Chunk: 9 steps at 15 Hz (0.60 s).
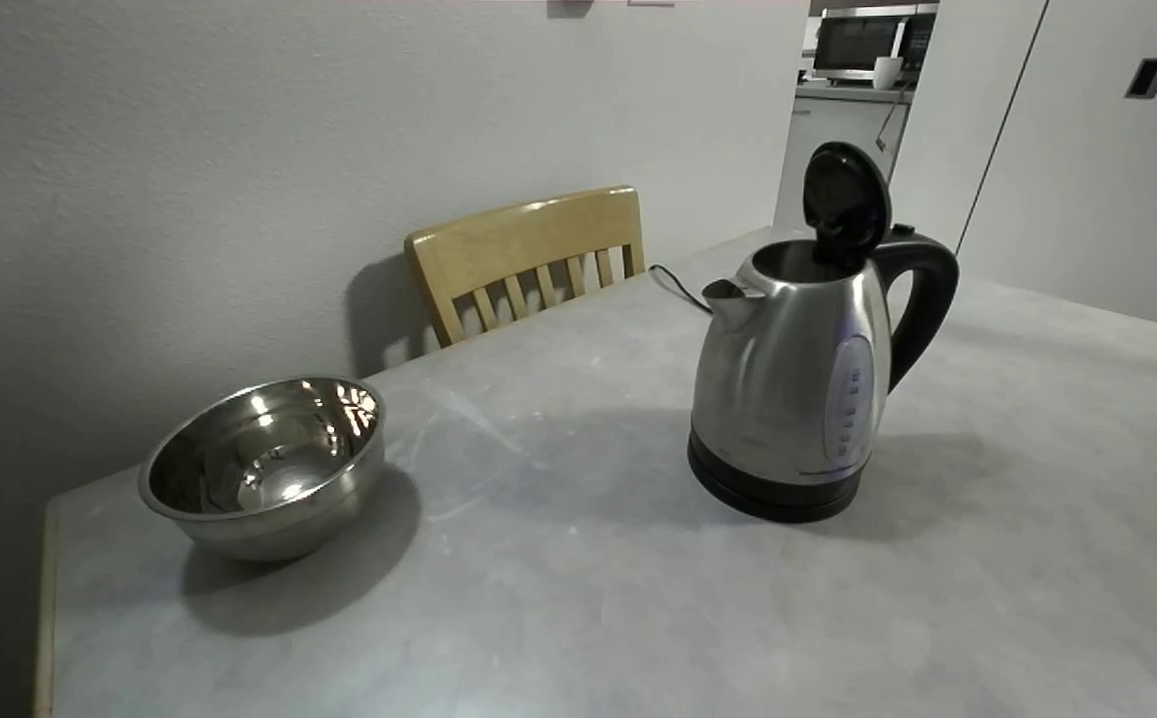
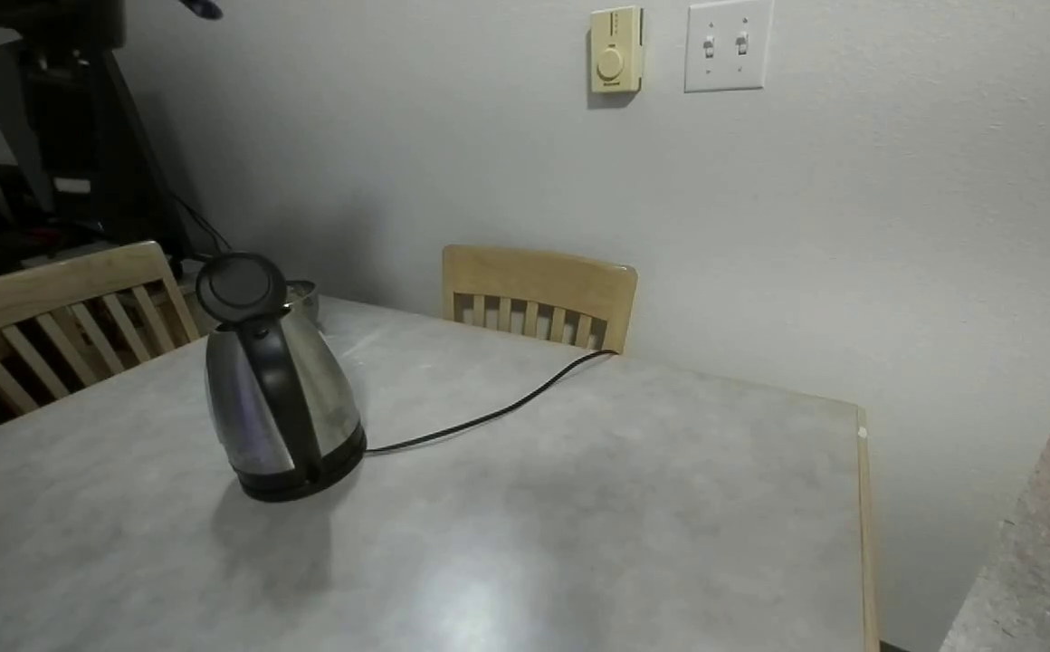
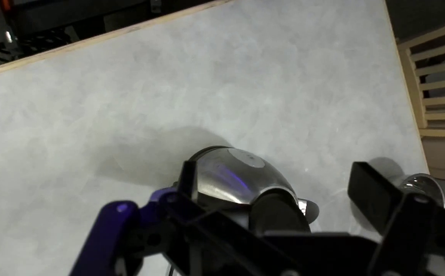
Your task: Close the kettle
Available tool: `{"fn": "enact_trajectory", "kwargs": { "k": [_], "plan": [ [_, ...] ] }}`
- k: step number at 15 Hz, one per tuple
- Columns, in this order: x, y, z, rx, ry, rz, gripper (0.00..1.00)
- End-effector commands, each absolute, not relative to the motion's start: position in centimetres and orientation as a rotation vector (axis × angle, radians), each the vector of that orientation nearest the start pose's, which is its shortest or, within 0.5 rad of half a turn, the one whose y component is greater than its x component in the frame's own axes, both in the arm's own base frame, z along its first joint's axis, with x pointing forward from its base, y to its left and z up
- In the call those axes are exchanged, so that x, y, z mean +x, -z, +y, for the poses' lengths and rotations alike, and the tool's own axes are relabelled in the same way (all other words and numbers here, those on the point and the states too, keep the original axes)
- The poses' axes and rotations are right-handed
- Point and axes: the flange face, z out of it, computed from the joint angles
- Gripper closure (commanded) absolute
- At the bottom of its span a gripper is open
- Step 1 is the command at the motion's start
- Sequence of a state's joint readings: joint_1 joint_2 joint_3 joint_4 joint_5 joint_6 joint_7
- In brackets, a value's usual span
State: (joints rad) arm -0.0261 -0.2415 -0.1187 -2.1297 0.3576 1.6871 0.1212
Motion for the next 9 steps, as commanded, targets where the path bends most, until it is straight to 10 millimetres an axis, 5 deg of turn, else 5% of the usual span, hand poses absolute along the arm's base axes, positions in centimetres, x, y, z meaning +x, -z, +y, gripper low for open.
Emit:
{"fn": "enact_trajectory", "kwargs": {
  "k": [1, 9],
  "plan": [
    [50.0, -47.8, -4.8, -2.606, -0.337, 0.519, 0.00],
    [54.6, -43.6, -6.9, -2.529, -0.409, 0.705, 0.00]
  ]
}}
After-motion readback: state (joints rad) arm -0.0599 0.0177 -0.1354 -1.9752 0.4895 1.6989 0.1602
